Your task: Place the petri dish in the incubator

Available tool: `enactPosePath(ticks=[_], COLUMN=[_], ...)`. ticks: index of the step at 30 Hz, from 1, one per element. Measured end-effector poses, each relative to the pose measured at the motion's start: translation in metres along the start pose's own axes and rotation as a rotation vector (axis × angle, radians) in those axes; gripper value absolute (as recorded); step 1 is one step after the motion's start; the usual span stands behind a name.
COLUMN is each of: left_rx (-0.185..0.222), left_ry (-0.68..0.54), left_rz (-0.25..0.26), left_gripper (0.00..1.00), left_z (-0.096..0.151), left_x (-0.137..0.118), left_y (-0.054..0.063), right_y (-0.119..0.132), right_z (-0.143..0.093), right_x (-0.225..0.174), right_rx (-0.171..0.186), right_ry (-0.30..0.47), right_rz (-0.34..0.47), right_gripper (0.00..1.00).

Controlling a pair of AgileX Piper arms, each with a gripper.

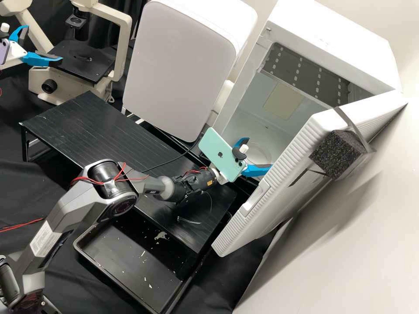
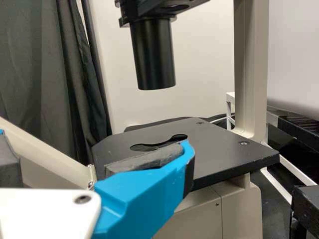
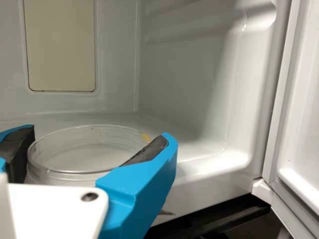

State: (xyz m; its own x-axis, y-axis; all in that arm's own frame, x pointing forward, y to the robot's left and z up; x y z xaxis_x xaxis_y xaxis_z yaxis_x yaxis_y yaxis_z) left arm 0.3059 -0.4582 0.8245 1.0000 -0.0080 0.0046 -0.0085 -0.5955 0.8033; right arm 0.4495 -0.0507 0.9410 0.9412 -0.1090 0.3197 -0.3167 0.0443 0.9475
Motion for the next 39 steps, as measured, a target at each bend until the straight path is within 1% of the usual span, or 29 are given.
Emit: enactPosePath(ticks=[12, 14, 20, 22, 23, 24, 28, 34, 39], left_rx=[0.000, 0.000, 0.000, 0.000, 0.000, 0.000, 0.000, 0.000, 0.000], left_ry=[0.000, 0.000, 0.000, 0.000, 0.000, 0.000, 0.000, 0.000, 0.000], left_rz=[0.000, 0.000, 0.000, 0.000, 0.000, 0.000, 0.000, 0.000, 0.000], left_gripper=[1.00, 1.00, 1.00, 1.00, 1.00, 1.00, 1.00, 1.00, 1.00], left_z=[0.000, 0.000, 0.000, 0.000, 0.000, 0.000, 0.000, 0.000, 0.000], left_x=[0.000, 0.000, 0.000, 0.000, 0.000, 0.000, 0.000, 0.000, 0.000], left_y=[0.000, 0.000, 0.000, 0.000, 0.000, 0.000, 0.000, 0.000, 0.000], right_y=[0.000, 0.000, -0.005, -0.003, -0.003, -0.001, 0.004, 0.015, 0.023], right_z=[0.000, 0.000, 0.006, 0.005, 0.005, 0.004, 0.006, 0.009, 0.017], right_x=[0.000, 0.000, -0.005, -0.007, -0.009, -0.010, -0.018, -0.035, -0.060], right_rx=[0.000, -0.005, -0.010, -0.012, -0.021, -0.022, -0.014, -0.023, 0.001], right_ry=[0.000, 0.003, -0.003, 0.003, 0.016, 0.026, 0.044, 0.064, 0.089], right_rz=[0.000, -0.003, -0.035, -0.039, -0.039, -0.033, -0.044, -0.047, -0.027], right_gripper=[1.00, 1.00, 1.00, 1.00, 1.00, 1.00, 1.00, 1.00, 1.00])
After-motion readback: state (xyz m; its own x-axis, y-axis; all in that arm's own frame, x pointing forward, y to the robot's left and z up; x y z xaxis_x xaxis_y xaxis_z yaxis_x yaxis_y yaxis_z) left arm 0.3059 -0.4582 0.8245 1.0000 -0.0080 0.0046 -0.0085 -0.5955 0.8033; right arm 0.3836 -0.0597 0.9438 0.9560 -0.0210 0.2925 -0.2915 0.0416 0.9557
